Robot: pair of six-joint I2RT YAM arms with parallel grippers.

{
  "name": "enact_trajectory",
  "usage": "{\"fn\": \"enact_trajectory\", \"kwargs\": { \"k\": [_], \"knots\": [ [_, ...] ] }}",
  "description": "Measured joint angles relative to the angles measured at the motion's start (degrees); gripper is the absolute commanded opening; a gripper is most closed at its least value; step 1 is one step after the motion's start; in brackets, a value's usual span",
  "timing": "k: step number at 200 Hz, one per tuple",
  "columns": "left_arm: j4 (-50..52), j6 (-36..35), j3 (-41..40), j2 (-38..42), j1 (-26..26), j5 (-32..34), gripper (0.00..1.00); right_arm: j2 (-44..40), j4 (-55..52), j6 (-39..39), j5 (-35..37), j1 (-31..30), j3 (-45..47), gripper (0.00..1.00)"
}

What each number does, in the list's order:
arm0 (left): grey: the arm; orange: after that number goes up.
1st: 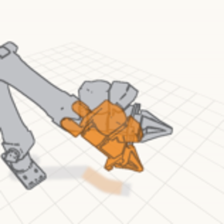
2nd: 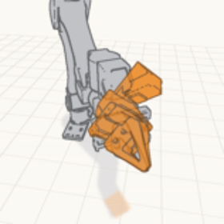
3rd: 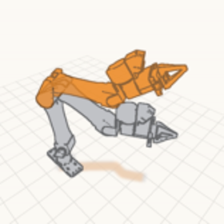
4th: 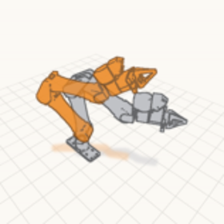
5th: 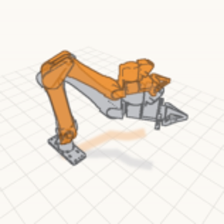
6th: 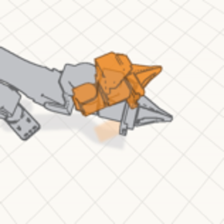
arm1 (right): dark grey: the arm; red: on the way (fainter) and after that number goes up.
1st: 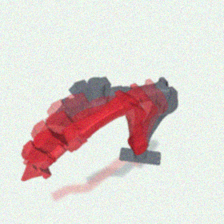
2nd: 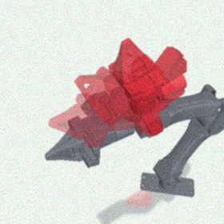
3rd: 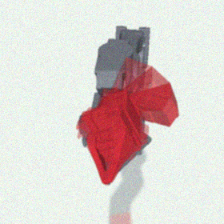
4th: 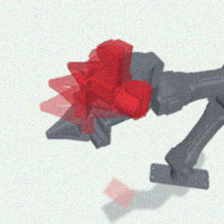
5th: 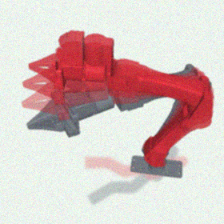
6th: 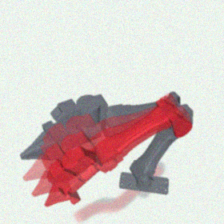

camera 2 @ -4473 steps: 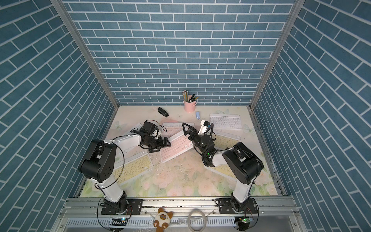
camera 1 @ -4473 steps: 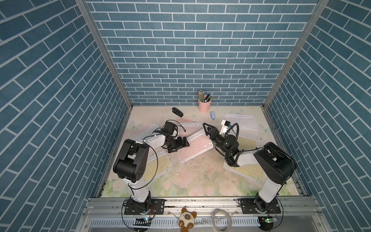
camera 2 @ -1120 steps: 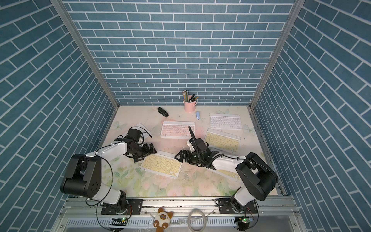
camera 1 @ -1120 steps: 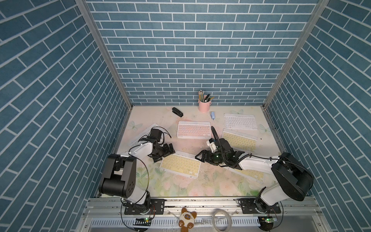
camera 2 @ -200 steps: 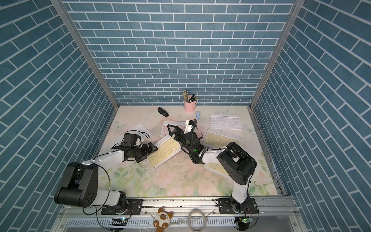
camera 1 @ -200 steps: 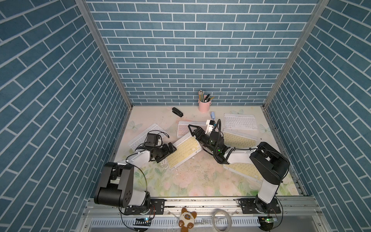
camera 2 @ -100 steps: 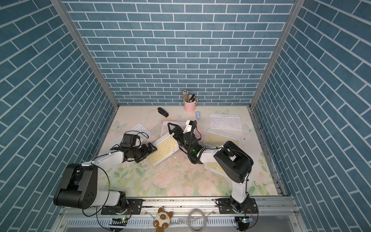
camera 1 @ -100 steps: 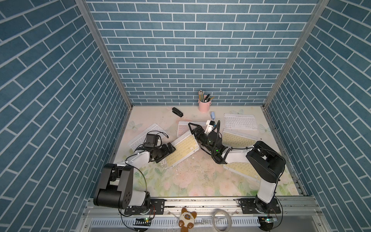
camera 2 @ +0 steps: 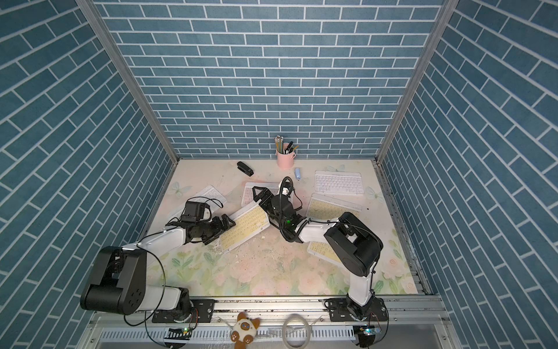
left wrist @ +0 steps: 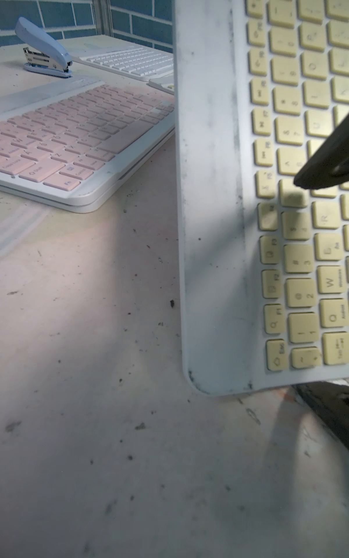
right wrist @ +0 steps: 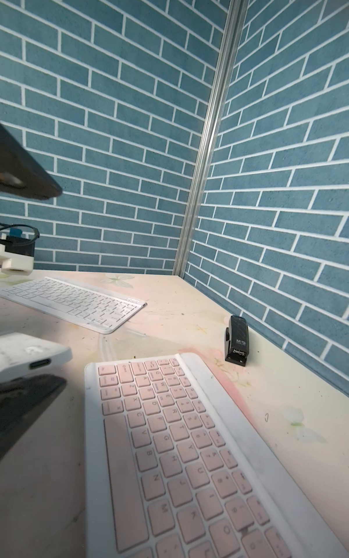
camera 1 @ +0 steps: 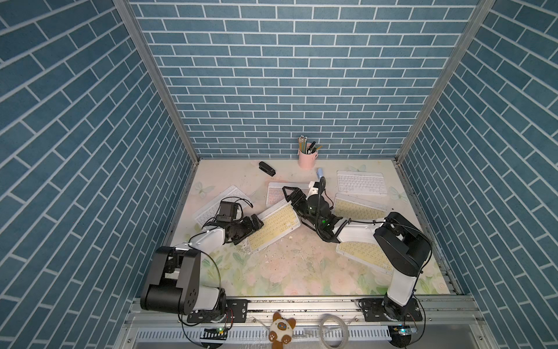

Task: Stack the numeric keypads
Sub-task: Pick up the numeric keypad from the center of the board.

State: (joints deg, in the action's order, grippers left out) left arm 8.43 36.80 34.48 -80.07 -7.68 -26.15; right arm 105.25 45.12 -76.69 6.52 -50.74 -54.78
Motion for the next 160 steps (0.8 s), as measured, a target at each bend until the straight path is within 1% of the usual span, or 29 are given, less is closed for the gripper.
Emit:
{"fn": "enact_trajectory", "kwargs": {
  "k": [47,84,95,121,136,150,160],
  "knots": [
    [0.0,-0.2,0.0,0.0,0.0,0.2,0.99,0.0,-5.7,2.1,-1.4,0.2,-1.0,0.89],
    [-0.4,-0.7,0.0,0.1,0.5,2.1,1.0,0.0,-12.2,2.8,-7.3,0.2,-1.6,0.87],
    [-0.6,-0.9,0.0,0.1,0.5,2.6,1.0,0.0,-14.1,3.3,-9.2,0.2,-1.6,0.84],
    [-1.0,-1.2,-0.1,0.1,0.5,3.1,1.0,-0.1,-18.1,4.6,-13.8,0.2,-1.3,0.79],
    [-1.1,-1.3,-0.1,0.1,0.5,3.2,1.0,-0.2,-20.9,5.6,-16.4,0.0,-1.1,0.72],
    [-1.5,-1.4,-0.2,0.0,0.5,3.1,1.0,-0.5,-23.6,6.8,-18.4,-0.2,-1.0,0.68],
    [-1.9,-1.4,-0.2,-0.1,0.5,2.9,0.99,-1.0,-25.1,7.4,-19.6,-0.5,-1.0,0.63]
  ]
}}
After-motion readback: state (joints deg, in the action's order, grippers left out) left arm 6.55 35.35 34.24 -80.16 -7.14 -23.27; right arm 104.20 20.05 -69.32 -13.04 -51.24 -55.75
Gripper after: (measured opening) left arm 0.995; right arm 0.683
